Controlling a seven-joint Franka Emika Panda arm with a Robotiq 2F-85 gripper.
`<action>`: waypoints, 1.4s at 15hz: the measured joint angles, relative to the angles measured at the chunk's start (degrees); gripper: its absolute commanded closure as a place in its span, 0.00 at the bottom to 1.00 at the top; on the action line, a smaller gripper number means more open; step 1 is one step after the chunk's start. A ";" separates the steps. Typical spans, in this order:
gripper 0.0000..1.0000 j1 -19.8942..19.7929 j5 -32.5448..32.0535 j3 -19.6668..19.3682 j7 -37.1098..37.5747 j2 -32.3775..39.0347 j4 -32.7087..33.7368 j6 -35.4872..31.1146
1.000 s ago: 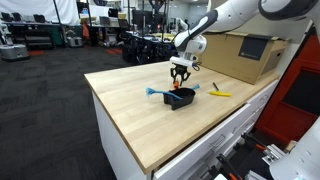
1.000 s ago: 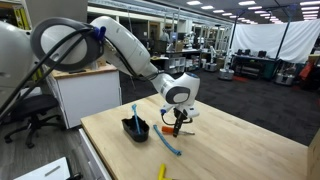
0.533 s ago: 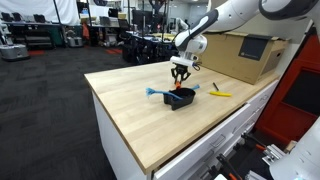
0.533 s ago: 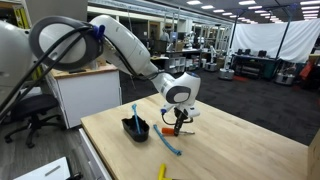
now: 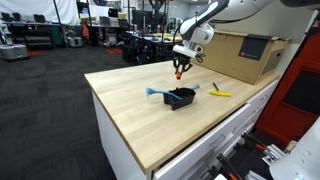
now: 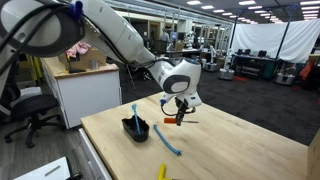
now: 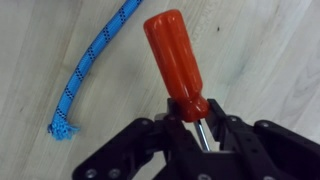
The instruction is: Move the screwdriver forward
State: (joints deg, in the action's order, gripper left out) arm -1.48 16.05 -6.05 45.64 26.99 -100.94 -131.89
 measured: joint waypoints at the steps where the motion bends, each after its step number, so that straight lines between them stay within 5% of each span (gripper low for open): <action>1: 0.92 0.01 -0.20 -0.06 -0.17 -1.65 -1.56 -0.77; 10: 0.92 -0.42 -5.75 -5.06 1.60 -14.65 -19.86 -7.87; 21: 0.92 -2.21 -9.30 -6.79 13.55 -18.58 -32.39 -8.38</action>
State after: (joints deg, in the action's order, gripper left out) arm -3.69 6.76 -12.84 59.19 8.40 -133.33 -140.28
